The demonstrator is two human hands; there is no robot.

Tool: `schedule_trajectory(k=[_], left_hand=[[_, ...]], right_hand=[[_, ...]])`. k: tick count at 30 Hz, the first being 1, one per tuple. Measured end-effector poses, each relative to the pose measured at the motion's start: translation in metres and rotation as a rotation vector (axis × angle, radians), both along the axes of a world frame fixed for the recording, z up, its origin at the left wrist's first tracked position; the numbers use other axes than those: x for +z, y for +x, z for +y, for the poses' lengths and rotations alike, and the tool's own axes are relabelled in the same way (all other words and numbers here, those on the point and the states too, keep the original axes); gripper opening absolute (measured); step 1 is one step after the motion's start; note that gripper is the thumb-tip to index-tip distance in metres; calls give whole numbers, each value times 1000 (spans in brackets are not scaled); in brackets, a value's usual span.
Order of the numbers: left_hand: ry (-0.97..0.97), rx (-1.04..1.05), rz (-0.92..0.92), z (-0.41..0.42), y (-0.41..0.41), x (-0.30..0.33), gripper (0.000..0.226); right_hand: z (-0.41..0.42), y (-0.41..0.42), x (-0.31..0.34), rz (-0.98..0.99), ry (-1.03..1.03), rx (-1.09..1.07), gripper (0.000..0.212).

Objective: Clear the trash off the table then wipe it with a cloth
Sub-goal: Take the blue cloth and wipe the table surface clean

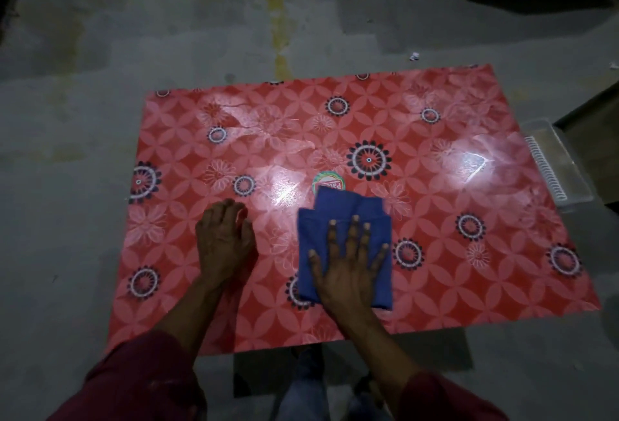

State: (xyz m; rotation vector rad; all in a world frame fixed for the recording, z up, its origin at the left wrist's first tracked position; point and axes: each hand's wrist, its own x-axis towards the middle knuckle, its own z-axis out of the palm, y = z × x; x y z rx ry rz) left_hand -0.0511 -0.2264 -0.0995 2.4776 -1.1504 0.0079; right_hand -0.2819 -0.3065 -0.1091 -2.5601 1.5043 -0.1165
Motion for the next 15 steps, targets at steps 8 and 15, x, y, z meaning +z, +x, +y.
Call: schedule_trajectory(k=[8, 15], left_hand=[[169, 19, -8, -27, 31, -12, 53], [200, 11, -27, -23, 33, -15, 53]], right_hand=[[-22, -65, 0, 73, -20, 673, 74], [-89, -78, 3, 234, 42, 90, 80]])
